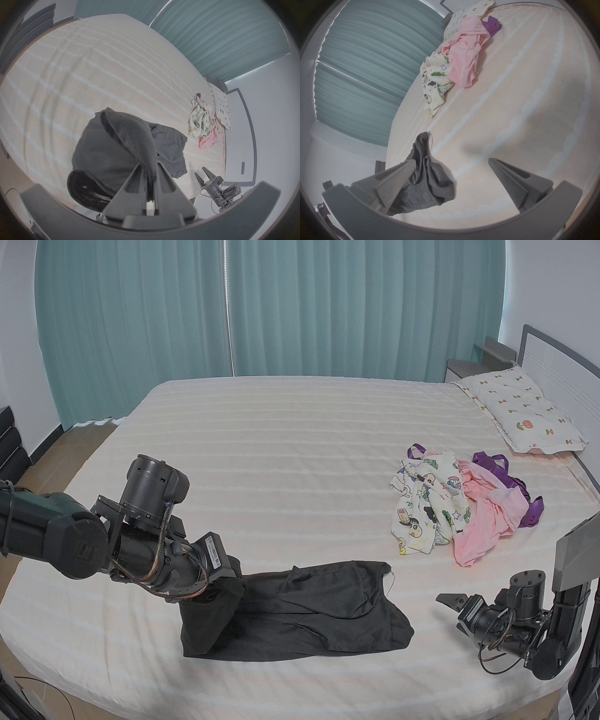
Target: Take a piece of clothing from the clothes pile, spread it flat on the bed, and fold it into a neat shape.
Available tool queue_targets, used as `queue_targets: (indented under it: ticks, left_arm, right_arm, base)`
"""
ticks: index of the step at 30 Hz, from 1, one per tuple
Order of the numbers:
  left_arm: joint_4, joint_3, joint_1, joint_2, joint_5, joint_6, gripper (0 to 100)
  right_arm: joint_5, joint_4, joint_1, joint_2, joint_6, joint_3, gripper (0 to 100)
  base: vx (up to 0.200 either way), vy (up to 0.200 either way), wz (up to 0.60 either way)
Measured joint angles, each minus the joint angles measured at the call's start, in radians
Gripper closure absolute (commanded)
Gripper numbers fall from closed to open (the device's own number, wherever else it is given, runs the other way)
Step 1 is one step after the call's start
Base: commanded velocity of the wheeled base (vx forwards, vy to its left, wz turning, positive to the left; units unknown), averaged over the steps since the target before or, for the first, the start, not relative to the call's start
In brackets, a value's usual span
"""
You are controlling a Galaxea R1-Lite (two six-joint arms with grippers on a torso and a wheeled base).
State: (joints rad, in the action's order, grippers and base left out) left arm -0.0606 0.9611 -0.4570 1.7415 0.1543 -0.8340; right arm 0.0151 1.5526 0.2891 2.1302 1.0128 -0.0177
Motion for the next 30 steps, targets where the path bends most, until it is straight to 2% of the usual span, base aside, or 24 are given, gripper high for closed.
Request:
queue_targets:
  ticks: [9, 21, 24, 30]
  left_arm:
    - [-0.013, 0.087, -0.074, 0.069, -0.018, -0.041, 100]
    - [-0.011, 0.114, -0.097, 0.125, -0.045, -0.070, 100]
    - [-0.011, 0.115, -0.097, 0.128, -0.049, -0.072, 100]
    - [-0.012, 0.113, -0.096, 0.130, -0.050, -0.071, 100]
  right_arm:
    - [0.000, 0.000, 0.005, 0.003, 0.000, 0.000, 0]
    - [0.000, 0.000, 0.007, 0.007, 0.000, 0.000, 0]
    - [0.000, 0.000, 0.007, 0.008, 0.000, 0.000, 0]
    - [0.000, 0.000, 0.006, 0.008, 0.000, 0.000, 0]
  base:
    - [0.000, -0.200, 0.00]
    - [0.000, 0.000, 0.00]
    - [-0.200, 0.000, 0.00]
    - [0.000, 0.000, 0.00]
